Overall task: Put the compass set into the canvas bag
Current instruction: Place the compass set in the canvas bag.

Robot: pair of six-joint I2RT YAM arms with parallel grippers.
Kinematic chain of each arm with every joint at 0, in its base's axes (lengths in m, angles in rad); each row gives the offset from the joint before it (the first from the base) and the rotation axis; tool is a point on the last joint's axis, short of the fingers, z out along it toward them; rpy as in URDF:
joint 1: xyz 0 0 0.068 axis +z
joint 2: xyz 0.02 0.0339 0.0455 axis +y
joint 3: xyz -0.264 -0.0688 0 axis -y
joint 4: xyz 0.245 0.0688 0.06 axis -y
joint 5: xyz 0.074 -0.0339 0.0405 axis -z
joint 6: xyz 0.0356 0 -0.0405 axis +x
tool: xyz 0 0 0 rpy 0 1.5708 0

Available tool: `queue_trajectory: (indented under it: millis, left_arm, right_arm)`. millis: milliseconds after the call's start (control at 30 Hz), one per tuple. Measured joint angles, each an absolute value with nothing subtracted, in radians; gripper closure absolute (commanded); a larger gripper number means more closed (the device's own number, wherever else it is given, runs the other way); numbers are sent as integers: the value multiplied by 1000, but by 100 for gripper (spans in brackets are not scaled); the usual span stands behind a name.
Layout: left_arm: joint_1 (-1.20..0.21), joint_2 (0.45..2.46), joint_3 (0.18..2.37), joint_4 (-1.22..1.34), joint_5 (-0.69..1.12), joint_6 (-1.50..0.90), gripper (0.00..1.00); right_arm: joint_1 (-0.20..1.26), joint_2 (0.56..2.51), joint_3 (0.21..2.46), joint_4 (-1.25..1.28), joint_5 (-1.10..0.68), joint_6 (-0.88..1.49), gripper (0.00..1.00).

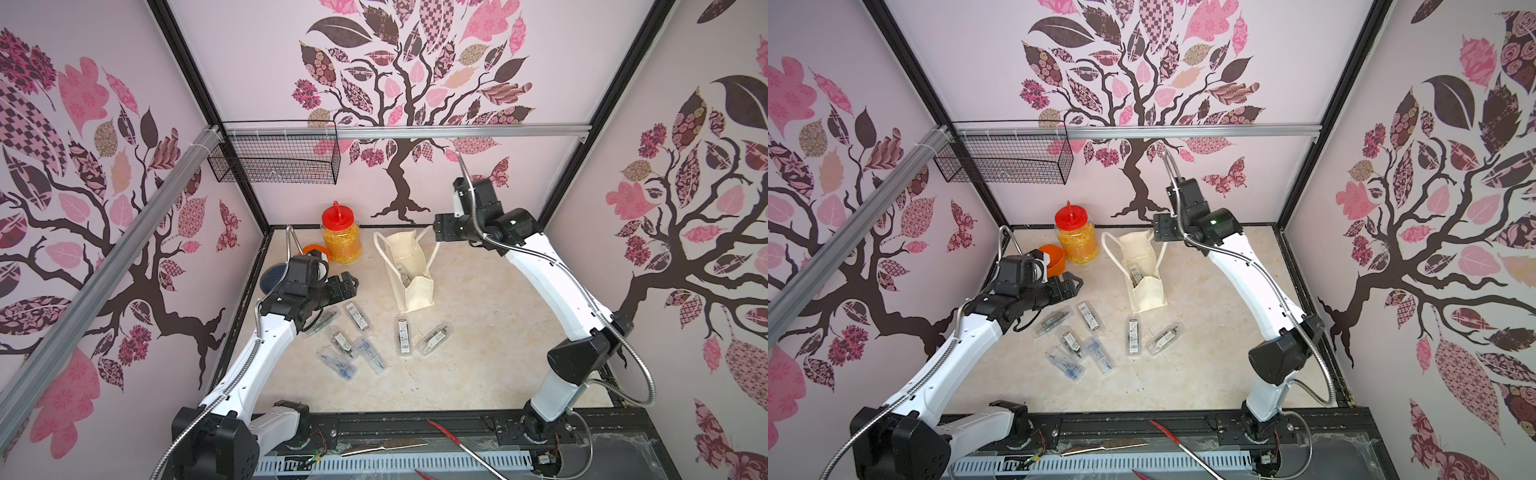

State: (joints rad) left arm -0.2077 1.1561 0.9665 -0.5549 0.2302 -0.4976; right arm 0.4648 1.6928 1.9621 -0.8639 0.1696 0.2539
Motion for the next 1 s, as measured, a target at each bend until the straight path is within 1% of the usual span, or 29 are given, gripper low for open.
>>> queue_trajectory:
  millis: [267, 367, 467, 600, 833, 1000]
  left_arm:
    - [-208, 1161, 966, -553, 230, -497, 3]
    - [-208, 1170, 966, -553, 230, -497, 3]
    - [-208, 1179, 966, -552, 230, -497, 3]
    - [-208, 1184, 966, -551, 230, -496, 3]
    - [-208, 1192, 967, -549, 230, -496, 3]
    - [-208, 1192, 967, -548, 229, -493, 3]
  right_arm:
    - [210, 1512, 1557, -815, 116, 286, 18]
    - [162, 1497, 1424, -810, 100, 289, 17]
    - [171, 1497, 1306, -793, 31, 293, 17]
    - [236, 1499, 1188, -772, -32, 295, 16]
    - [390, 1599, 1209, -773, -94, 294, 14]
    - [416, 1631, 1176, -775, -135, 311, 14]
